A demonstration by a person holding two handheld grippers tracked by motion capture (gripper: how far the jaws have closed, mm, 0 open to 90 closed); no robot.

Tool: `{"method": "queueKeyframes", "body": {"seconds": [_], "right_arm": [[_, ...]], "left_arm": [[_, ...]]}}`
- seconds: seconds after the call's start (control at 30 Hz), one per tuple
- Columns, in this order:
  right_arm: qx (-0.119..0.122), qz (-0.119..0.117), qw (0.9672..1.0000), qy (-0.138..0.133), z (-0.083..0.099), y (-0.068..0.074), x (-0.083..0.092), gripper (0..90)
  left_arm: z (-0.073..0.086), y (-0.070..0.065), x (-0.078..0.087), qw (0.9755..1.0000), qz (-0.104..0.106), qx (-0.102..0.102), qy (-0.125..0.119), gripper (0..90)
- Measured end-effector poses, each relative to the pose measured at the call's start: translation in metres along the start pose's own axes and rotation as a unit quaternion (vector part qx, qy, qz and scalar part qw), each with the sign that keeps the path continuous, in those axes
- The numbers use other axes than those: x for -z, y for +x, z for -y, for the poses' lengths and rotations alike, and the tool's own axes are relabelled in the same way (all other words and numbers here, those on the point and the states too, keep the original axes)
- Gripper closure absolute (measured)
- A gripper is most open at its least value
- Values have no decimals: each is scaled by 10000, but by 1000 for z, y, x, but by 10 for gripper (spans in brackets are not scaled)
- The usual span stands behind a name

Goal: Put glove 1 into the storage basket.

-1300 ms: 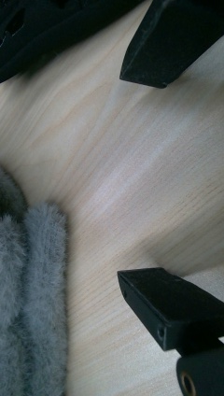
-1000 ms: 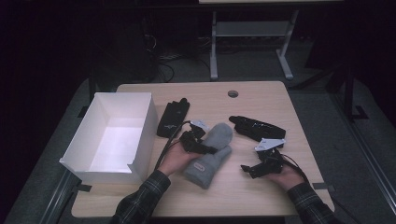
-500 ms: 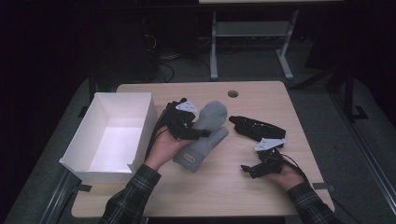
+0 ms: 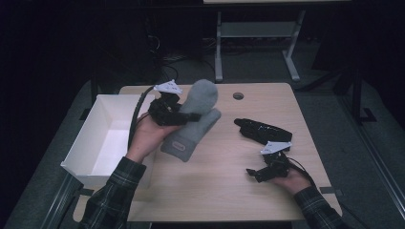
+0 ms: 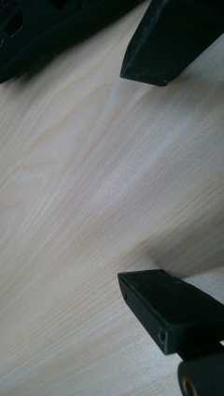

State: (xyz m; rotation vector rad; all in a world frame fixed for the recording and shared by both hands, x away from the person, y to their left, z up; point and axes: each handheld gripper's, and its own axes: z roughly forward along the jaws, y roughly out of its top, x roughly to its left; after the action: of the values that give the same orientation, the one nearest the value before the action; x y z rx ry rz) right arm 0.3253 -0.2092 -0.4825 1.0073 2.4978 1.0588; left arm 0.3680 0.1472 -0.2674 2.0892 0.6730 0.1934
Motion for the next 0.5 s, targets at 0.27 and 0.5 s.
{"method": "queueKeyframes", "body": {"seconds": [0.27,0.5], "right_arm": [[-2,0,10000,1,0,0,0,33],[2,1,10000,0,0,0,0,32]], "left_arm": [[-10,15,46,9993,-294,62,-206,713],[-7,31,84,9971,-623,185,-405,713]]}}
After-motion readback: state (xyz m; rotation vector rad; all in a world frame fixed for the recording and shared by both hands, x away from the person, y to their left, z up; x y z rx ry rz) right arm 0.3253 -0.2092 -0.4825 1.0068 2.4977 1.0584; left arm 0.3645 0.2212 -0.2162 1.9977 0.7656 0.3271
